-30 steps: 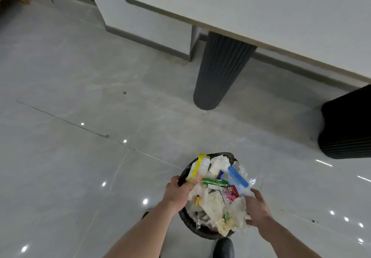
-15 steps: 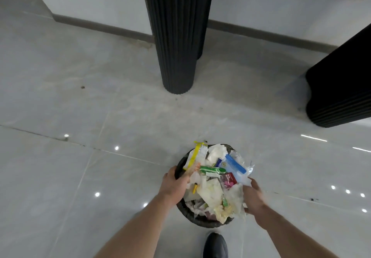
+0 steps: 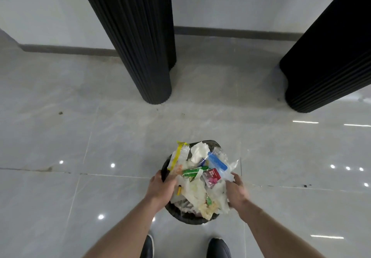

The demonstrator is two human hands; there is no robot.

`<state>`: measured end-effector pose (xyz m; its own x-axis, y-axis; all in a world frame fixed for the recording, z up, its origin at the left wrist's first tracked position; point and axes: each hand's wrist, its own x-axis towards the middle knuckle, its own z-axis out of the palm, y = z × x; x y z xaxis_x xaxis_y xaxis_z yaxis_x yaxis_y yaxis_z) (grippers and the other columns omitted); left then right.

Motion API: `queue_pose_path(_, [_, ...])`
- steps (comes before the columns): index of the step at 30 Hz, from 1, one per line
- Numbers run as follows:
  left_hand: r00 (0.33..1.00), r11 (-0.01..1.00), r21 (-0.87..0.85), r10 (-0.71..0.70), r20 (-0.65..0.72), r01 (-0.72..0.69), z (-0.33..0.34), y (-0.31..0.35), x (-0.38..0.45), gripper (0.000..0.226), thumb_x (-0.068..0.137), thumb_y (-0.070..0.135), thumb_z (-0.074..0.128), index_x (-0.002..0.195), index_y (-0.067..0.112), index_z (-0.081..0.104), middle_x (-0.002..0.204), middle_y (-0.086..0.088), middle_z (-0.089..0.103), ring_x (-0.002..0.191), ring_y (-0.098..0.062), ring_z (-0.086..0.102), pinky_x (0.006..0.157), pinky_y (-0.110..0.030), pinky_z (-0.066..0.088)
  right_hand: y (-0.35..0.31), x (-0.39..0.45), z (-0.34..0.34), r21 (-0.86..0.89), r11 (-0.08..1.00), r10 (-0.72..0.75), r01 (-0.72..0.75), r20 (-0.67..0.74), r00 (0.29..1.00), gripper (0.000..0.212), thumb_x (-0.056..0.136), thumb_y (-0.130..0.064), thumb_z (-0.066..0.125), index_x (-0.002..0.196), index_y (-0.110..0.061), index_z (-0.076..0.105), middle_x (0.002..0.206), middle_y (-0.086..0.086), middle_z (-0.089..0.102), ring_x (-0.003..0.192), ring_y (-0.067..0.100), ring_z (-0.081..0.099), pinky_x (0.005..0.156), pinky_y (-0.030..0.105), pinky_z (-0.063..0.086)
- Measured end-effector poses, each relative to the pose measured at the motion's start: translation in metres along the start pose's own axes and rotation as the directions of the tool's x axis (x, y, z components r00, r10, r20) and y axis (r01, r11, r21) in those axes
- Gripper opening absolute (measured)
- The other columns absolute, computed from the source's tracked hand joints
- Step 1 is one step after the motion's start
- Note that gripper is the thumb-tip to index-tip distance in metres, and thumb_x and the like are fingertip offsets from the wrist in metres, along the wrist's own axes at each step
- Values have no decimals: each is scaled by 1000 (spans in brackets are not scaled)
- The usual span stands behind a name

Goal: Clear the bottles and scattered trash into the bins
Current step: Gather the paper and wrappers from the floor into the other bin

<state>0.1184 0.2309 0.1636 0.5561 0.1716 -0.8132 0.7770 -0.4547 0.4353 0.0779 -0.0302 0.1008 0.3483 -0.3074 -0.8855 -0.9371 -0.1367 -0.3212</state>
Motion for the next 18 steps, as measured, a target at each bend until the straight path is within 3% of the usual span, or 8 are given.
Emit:
queue_pose_path(3, [998,998,62,-29,52,26,-1,-4,0,68,68,80,49,111,28,59,115,-3,63,100,-21,64,93,-43,52,-2,-14,-7,-7,1000,3,-3,28,1000,66,74,-42,41,140,-50,40,123,3,64,107,31,62,94,54,55])
queue_pose_path(6, [998,990,127,-60,28,56,-4,2,-12,92,73,87,43,136,21,49,137,-8,52,123,-31,54,103,-44,44,-21,-51,-14,17,999,30,-30,3,1000,68,81,-36,43,148,-42,38,134,1,58,114,31,60,99,50,52])
queue_pose_path(9, [1000,946,324,11,-23,-3,-14,24,-45,73,93,69,40,147,19,38,150,-10,39,134,-34,43,111,-47,36,-25,-78,-26,-21,1000,-18,18,2,1000,66,80,-29,45,142,-50,41,145,5,48,124,32,55,103,48,49])
queue_pose_path(10, [998,907,418,55,-21,-41,-17,31,-57,65,98,56,42,151,19,32,154,-10,34,136,-35,39,114,-47,34,-32,-99,-31,-78,995,-57,57,3,998,67,80,-27,45,141,-53,41,149,7,44,130,32,51,109,48,45])
queue_pose_path(13, [984,784,603,180,9,-149,-27,52,-92,66,95,33,49,154,17,25,157,-7,29,136,-35,38,112,-45,36,-41,-157,-49,-336,925,-181,178,24,983,64,95,-14,44,157,-24,29,159,7,30,146,27,31,120,36,28])
queue_pose_path(16, [957,600,756,264,120,-260,-29,79,-132,65,94,35,49,153,20,27,152,-4,32,133,-31,40,111,-43,38,-42,-202,-73,-509,831,-240,226,39,970,66,98,-17,43,159,-22,21,164,6,19,149,31,25,123,37,23])
queue_pose_path(18, [926,453,826,321,200,-336,-23,100,-158,62,93,39,48,150,22,32,153,-3,31,134,-29,39,112,-41,36,-36,-222,-97,-532,813,-259,237,33,965,66,99,-23,42,160,-23,17,166,6,16,151,32,20,124,40,21])
